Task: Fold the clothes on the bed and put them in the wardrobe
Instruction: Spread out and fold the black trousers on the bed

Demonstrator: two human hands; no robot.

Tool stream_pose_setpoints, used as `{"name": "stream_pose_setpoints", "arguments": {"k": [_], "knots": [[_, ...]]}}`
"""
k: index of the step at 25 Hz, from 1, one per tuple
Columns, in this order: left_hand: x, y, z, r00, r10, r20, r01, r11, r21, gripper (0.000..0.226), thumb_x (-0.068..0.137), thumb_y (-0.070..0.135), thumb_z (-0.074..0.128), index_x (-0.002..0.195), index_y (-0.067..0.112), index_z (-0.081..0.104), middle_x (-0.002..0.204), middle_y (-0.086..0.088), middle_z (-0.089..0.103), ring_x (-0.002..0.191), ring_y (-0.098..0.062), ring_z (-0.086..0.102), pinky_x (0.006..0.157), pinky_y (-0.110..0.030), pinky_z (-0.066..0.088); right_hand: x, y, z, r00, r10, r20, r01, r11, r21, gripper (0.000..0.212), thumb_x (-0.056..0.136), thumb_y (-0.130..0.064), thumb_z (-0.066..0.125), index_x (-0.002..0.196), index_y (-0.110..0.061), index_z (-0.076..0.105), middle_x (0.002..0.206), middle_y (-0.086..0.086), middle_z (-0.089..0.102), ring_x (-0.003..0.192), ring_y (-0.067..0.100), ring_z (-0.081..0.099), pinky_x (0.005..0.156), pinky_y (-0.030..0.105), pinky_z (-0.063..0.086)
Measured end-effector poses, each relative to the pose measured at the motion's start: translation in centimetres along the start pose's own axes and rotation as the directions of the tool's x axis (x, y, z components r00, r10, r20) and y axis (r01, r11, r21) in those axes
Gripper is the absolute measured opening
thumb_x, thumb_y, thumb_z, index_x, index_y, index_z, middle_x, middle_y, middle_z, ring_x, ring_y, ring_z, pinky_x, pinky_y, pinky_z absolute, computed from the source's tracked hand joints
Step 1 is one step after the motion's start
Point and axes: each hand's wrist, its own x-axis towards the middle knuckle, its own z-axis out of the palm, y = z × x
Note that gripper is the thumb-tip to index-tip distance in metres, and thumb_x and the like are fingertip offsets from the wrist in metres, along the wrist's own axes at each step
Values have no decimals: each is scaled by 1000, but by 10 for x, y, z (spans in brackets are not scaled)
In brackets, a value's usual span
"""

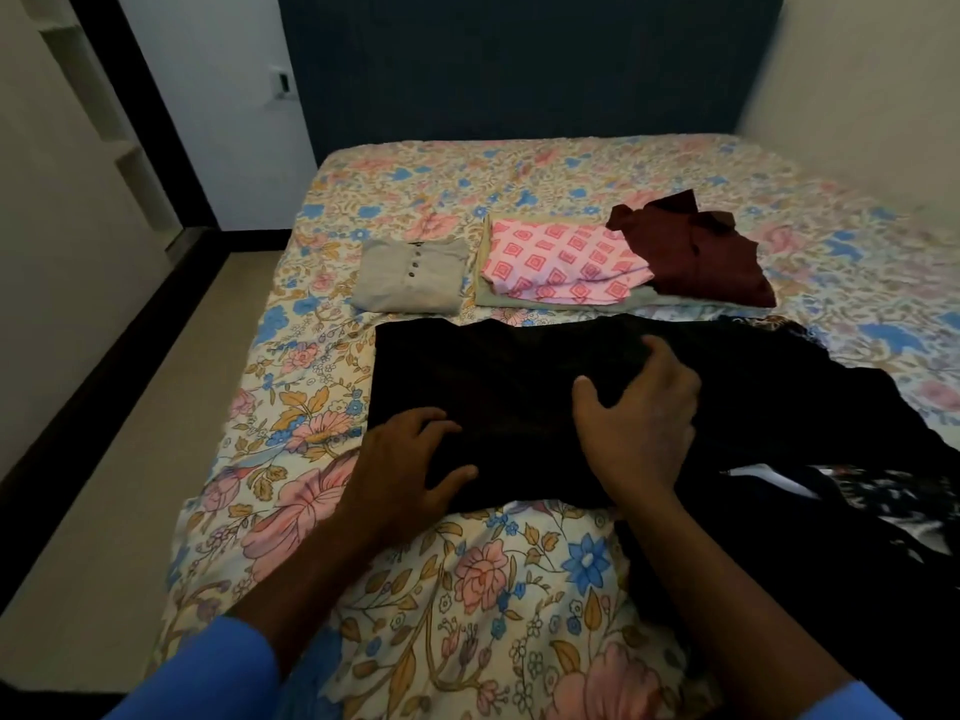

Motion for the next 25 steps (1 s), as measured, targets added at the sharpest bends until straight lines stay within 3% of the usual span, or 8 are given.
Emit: {"name": "stream_pose_setpoints", "arguments": {"k": [2, 5, 9, 12, 17, 20, 22, 25], "knots": [[-11, -3, 8, 995, 92, -35, -89, 993, 79, 59, 92, 65, 52, 137, 28, 59, 143, 5, 51, 134, -15, 45, 108, -40, 40, 5, -2, 4, 957, -252, 142, 287, 894, -345, 66, 93, -61, 56, 146, -24, 45, 145, 9, 47, 135, 31, 43, 107, 51, 36], [-19, 2, 8, 965, 245, -97, -234, 966, 111, 38, 95, 52, 54, 120, 26, 66, 120, 6, 59, 109, -11, 53, 87, -33, 49, 20, 1, 20, 915, -195, 354, 362, 784, -505, 43, 97, -49, 58, 125, -17, 61, 122, 10, 65, 117, 31, 58, 94, 43, 45], [-29, 2, 5, 969, 236, -73, -232, 971, 62, 32, 94, 58, 52, 104, 30, 64, 98, 13, 55, 83, -3, 50, 69, -23, 48, 57, 5, -1, 996, -88, 31, 93, 907, -410, 32, 88, -23, 62, 119, -16, 63, 121, 13, 64, 112, 37, 60, 92, 45, 45], [-3, 10, -7, 990, 129, -57, -131, 990, -46, 51, 94, 75, 37, 87, 31, 61, 79, 15, 54, 69, -1, 51, 64, -24, 49, 61, -14, 8, 959, -278, 43, 275, 889, -366, 33, 88, -21, 60, 120, -18, 63, 121, 11, 63, 108, 32, 59, 86, 41, 43], [55, 3, 7, 990, 118, -78, -111, 990, 86, 46, 96, 63, 43, 127, 31, 57, 130, 6, 56, 122, -14, 52, 104, -37, 44, 63, -41, 64, 928, -175, 329, 314, 842, -438, 61, 95, -65, 56, 130, -15, 52, 109, 5, 64, 97, 27, 64, 76, 36, 47], [48, -5, 25, 991, 129, -35, -126, 990, 68, 51, 99, 60, 41, 140, 31, 51, 149, 6, 46, 142, -14, 38, 118, -40, 28, 111, -47, 89, 978, 7, 208, -25, 996, 84, 62, 92, -22, 71, 147, -25, 42, 127, 6, 63, 105, 26, 67, 77, 39, 58], [47, -8, 29, 989, 134, -68, -133, 991, 18, 50, 99, 60, 42, 139, 32, 52, 150, 8, 46, 144, -12, 36, 120, -39, 25, 139, -59, 87, 964, 224, 141, -264, 776, 573, 65, 93, -3, 60, 150, -28, 40, 133, 5, 58, 104, 22, 66, 75, 35, 60], [51, -10, 28, 988, 127, -85, -127, 992, 2, 50, 99, 62, 40, 140, 34, 51, 152, 9, 44, 145, -11, 34, 121, -39, 24, 134, -66, 85, 994, -77, -80, 101, 927, 361, 47, 95, -12, 60, 140, -23, 52, 136, 3, 56, 113, 17, 61, 90, 33, 54]]}}
